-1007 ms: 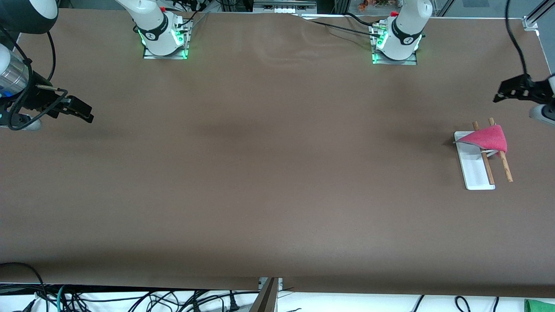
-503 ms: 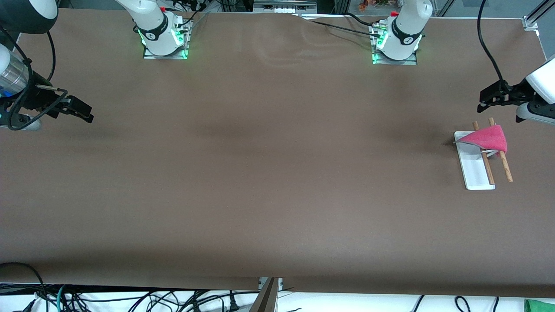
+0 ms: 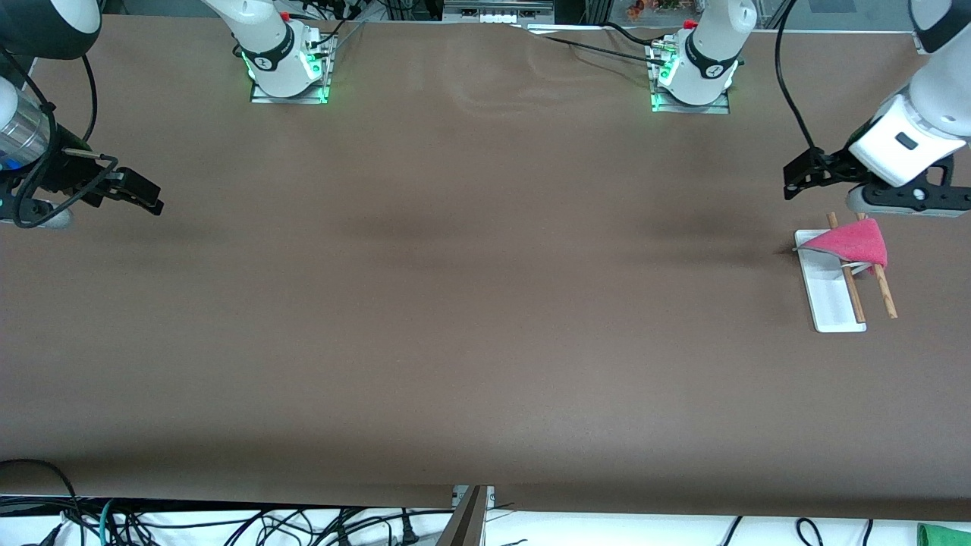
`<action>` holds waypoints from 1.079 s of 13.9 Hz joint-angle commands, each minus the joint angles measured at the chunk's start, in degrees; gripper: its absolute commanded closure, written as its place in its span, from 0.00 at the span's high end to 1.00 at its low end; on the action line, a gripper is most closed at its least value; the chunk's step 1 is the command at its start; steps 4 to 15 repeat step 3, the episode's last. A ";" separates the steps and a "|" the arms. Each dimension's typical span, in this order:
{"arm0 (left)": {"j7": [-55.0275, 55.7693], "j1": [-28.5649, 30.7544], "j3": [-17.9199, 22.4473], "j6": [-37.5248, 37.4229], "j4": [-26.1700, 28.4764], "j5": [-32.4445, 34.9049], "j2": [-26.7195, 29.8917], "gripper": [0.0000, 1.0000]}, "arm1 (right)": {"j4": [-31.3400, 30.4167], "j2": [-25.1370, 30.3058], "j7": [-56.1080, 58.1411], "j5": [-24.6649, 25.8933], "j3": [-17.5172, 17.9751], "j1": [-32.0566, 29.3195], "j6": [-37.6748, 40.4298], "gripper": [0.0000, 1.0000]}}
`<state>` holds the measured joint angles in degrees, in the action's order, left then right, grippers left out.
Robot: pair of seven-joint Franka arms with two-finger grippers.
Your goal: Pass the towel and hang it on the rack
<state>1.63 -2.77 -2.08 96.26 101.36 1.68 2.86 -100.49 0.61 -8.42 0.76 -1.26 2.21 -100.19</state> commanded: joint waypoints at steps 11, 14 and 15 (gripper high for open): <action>1.01 -0.30 -0.38 1.04 1.38 1.31 1.09 1.00 | 0.30 0.09 1.04 -0.59 0.29 -0.63 -0.09 1.00; 1.01 -0.30 -0.38 1.04 1.38 1.31 1.09 1.00 | 0.30 0.09 1.04 -0.59 0.29 -0.63 -0.09 1.00; 1.01 -0.30 -0.38 1.04 1.38 1.31 1.09 1.00 | 0.30 0.09 1.04 -0.59 0.29 -0.63 -0.09 1.00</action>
